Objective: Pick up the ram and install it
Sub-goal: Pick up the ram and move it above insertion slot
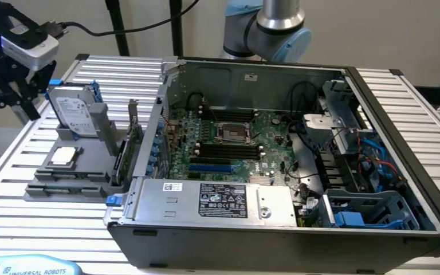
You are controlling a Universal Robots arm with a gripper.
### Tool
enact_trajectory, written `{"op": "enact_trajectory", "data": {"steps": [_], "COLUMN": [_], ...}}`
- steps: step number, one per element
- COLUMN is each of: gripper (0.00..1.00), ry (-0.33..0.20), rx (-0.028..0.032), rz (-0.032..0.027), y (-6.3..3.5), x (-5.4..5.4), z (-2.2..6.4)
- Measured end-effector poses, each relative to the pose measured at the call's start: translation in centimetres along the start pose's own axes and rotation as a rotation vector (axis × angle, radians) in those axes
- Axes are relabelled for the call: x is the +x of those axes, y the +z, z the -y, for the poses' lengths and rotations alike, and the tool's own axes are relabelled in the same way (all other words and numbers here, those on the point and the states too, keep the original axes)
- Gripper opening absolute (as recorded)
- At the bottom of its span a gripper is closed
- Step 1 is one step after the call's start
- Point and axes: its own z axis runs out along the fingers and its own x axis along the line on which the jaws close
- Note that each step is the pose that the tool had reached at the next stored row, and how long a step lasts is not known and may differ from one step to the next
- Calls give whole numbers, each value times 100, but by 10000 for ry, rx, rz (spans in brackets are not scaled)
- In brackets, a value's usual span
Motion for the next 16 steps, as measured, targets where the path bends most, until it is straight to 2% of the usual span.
{"op": "enact_trajectory", "data": {"steps": [16], "gripper": [11], "ry": [-2911], "rx": [-37], "rz": [-163], "y": [84], "x": [1], "z": [5]}}
